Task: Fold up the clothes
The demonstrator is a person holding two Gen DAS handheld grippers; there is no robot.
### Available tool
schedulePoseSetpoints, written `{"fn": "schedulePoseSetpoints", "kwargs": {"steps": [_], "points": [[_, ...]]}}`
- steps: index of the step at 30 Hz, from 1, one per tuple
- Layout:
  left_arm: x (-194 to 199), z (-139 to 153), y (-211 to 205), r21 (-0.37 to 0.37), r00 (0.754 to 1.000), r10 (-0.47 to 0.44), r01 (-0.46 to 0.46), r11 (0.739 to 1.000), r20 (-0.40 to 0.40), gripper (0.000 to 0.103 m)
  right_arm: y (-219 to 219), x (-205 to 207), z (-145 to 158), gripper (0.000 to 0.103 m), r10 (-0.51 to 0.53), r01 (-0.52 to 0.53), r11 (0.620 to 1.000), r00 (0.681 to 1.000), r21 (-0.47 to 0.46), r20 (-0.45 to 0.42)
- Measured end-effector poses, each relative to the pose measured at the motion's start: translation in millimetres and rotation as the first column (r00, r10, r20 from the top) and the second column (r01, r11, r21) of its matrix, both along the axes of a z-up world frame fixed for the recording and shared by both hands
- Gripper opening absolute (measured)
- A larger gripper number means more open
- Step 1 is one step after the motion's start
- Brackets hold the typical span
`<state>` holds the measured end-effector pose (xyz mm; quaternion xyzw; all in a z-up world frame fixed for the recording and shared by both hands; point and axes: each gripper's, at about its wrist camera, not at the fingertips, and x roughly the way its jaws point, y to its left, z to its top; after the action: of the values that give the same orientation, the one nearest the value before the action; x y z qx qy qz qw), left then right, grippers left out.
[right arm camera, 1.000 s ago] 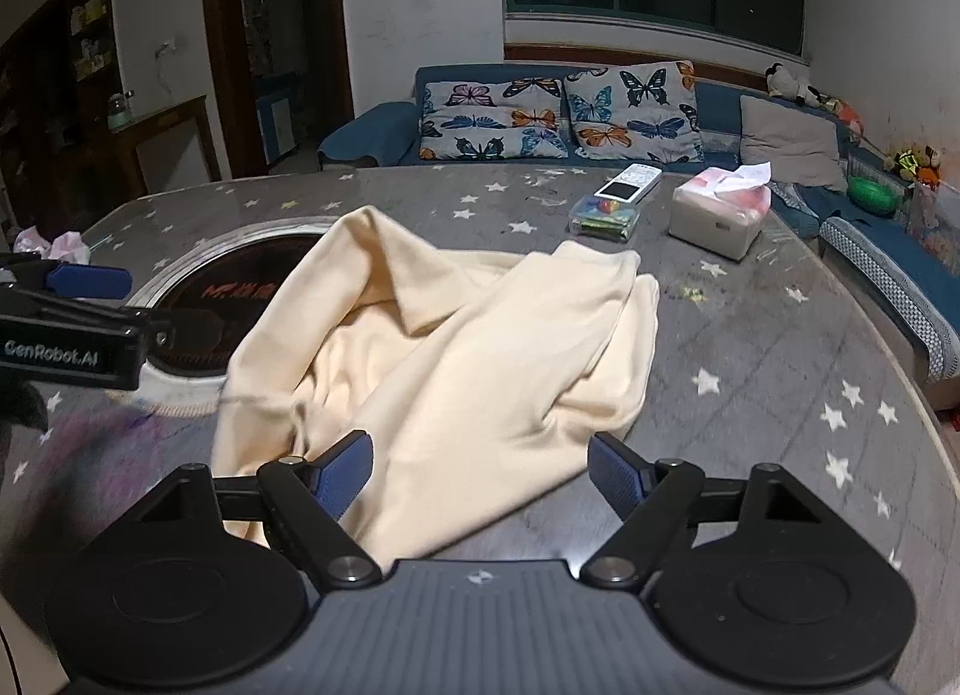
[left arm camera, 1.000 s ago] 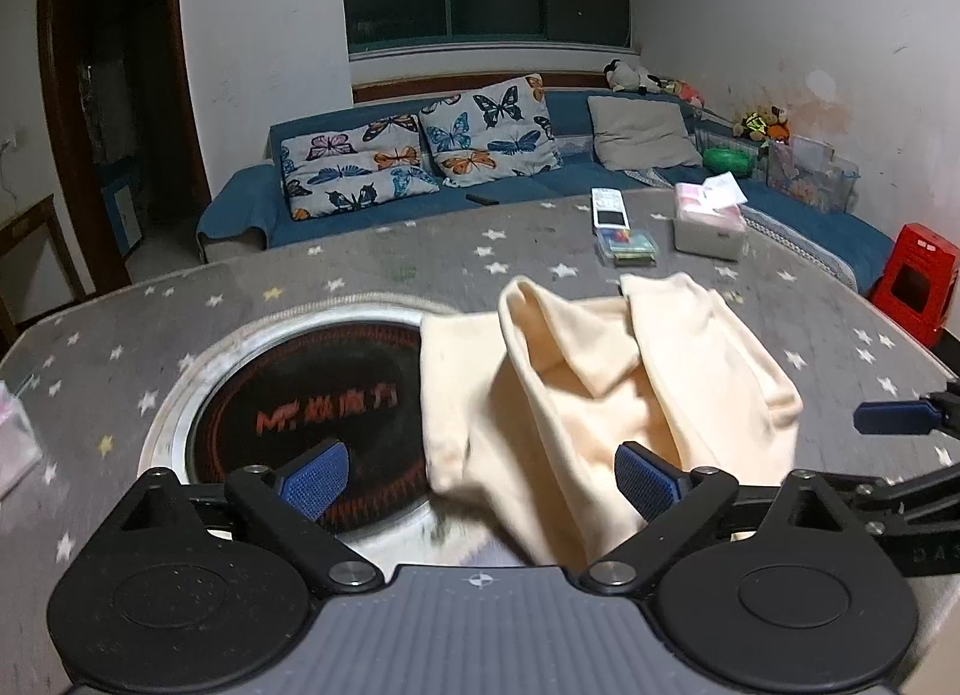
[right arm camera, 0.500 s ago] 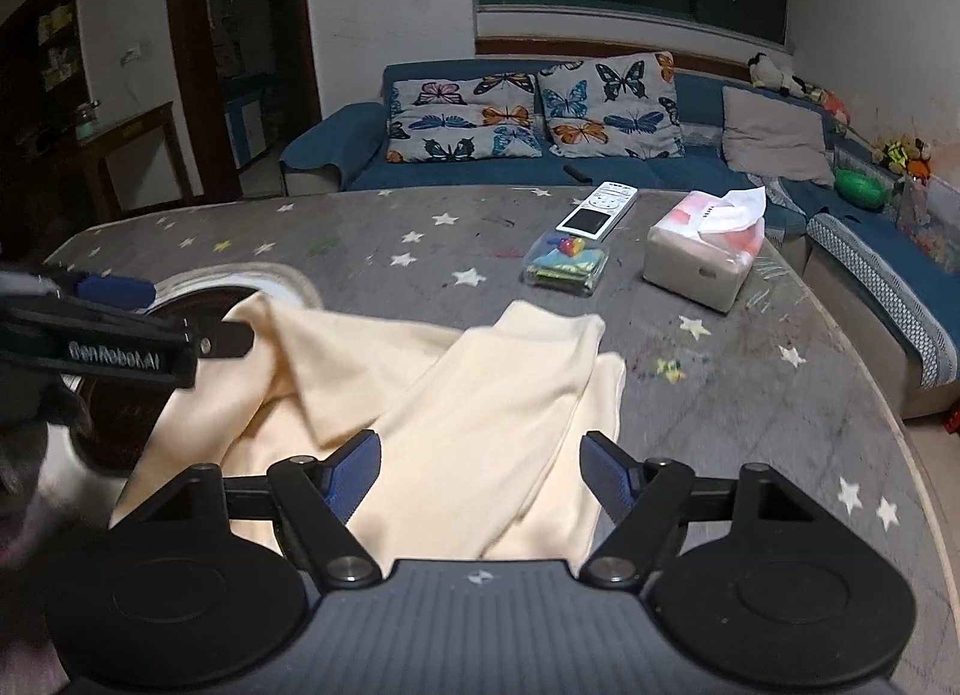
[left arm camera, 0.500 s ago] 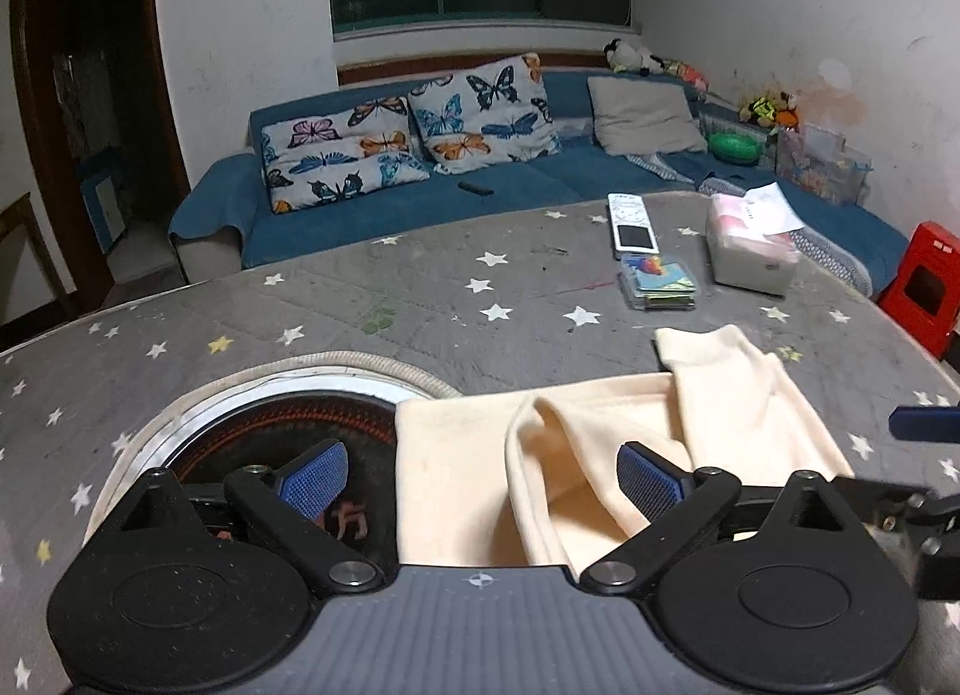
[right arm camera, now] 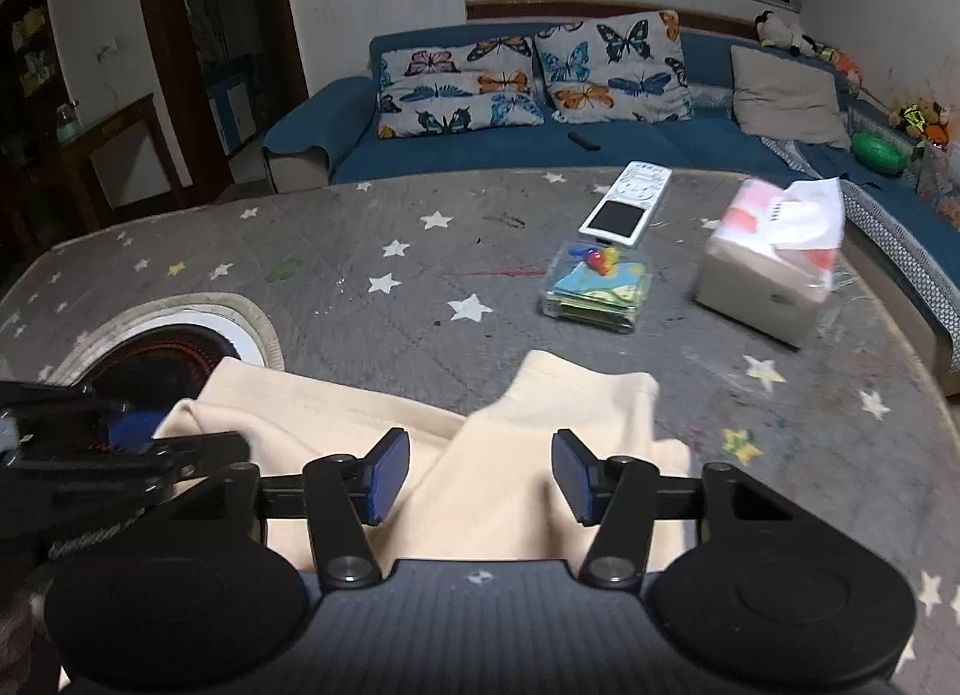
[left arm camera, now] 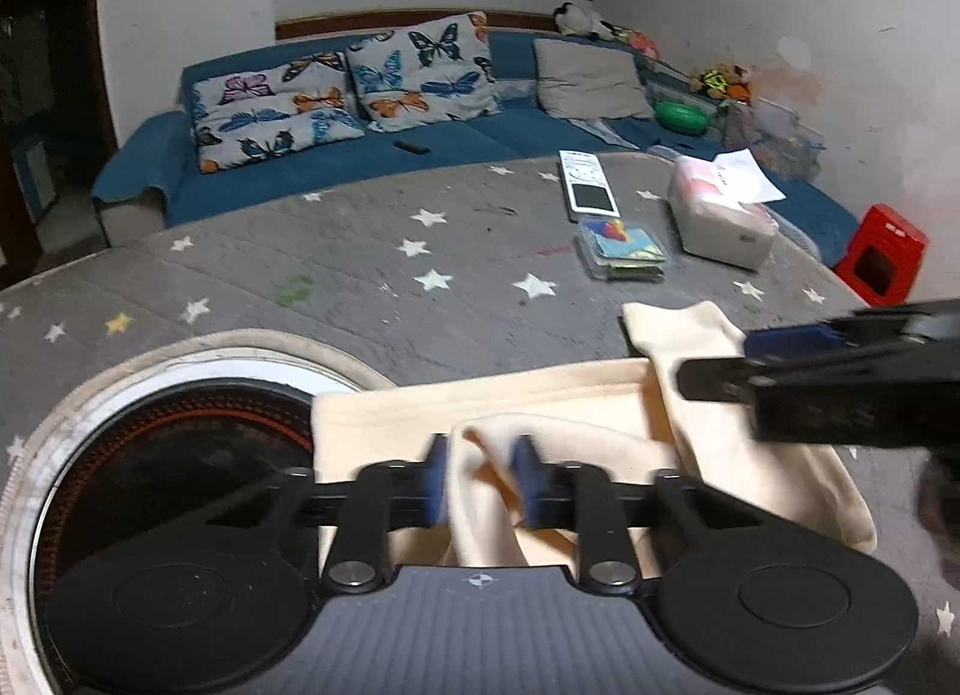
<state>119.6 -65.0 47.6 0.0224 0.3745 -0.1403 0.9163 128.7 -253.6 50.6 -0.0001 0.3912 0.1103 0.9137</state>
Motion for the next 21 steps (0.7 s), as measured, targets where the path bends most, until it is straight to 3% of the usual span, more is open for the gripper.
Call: {"fn": "schedulePoseSetpoints", "kwargs": {"steps": [6, 13, 21], "points": [[-4.8, 1.4, 5.7, -0.01, 1.0, -0.005, 0.005, 1.0, 0.025, 0.009, 15.5, 15.5, -18.7, 0.039, -0.004, 0.002, 0.999, 0.999, -0.05, -0.044], [-16.7, 13.8, 25.7, -0.031, 0.997, 0.048, -0.046, 0.998, 0.067, 0.007, 8.8, 10.6, -19.7, 0.004, -0.028, 0.025, 0.995, 0.999, -0.092, -0.033], [-54.0, 33.8, 74.3, -0.077, 0.977, 0.176, -0.168, 0.983, 0.122, 0.007, -21.2, -28.8, 9.8, 0.003, -0.06, 0.066, 0.996, 0.995, -0.066, 0.08]]}}
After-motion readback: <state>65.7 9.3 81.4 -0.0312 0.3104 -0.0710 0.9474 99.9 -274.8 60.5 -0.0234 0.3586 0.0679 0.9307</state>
